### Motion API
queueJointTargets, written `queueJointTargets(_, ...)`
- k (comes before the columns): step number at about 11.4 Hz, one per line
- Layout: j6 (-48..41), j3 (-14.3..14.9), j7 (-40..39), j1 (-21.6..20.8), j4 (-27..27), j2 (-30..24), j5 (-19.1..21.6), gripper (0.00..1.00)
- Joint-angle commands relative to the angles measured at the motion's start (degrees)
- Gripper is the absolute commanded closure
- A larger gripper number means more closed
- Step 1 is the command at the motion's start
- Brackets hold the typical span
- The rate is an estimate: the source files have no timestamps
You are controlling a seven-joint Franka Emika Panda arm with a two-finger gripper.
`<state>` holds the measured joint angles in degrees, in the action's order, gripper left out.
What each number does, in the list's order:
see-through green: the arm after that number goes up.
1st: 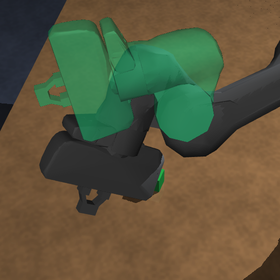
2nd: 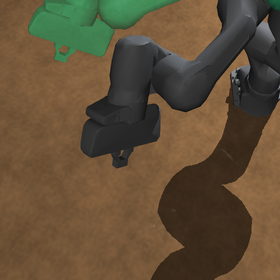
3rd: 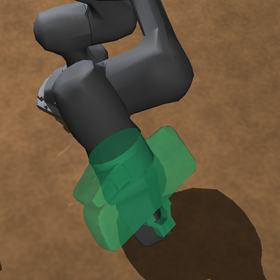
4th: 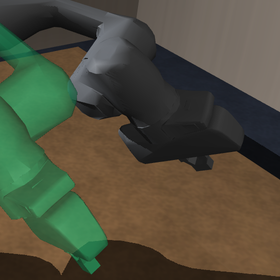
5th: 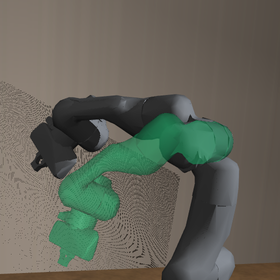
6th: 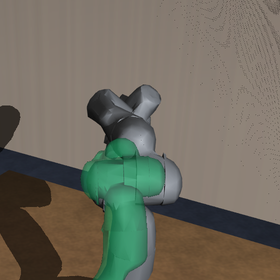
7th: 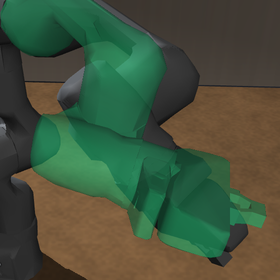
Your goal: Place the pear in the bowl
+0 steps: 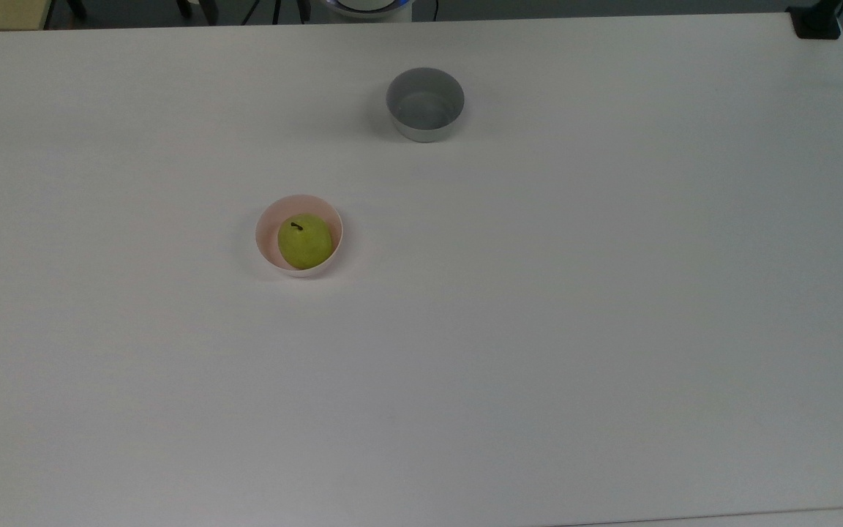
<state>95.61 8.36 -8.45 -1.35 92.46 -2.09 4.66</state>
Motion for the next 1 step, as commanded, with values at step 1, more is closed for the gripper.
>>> queueJointTargets(1,1.3,0.9,-0.6,-1.1,1.1,-0.5,-0.4,0.0)
